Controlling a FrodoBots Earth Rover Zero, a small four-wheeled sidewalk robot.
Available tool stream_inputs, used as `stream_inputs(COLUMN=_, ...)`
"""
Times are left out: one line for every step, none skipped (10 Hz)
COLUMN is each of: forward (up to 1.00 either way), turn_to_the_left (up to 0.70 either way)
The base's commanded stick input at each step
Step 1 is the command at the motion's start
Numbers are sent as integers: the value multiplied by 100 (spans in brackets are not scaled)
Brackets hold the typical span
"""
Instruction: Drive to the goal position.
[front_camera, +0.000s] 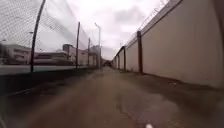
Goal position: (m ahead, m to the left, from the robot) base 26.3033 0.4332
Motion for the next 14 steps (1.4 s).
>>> stream_inputs(forward=70, turn_to_the_left=0)
stream_inputs(forward=70, turn_to_the_left=-6)
stream_inputs(forward=70, turn_to_the_left=-28)
stream_inputs(forward=70, turn_to_the_left=-20)
stream_inputs(forward=70, turn_to_the_left=0)
stream_inputs(forward=70, turn_to_the_left=0)
stream_inputs(forward=70, turn_to_the_left=0)
stream_inputs(forward=70, turn_to_the_left=0)
stream_inputs(forward=70, turn_to_the_left=0)
stream_inputs(forward=70, turn_to_the_left=0)
stream_inputs(forward=70, turn_to_the_left=0)
stream_inputs(forward=70, turn_to_the_left=0)
stream_inputs(forward=70, turn_to_the_left=0)
stream_inputs(forward=70, turn_to_the_left=0)
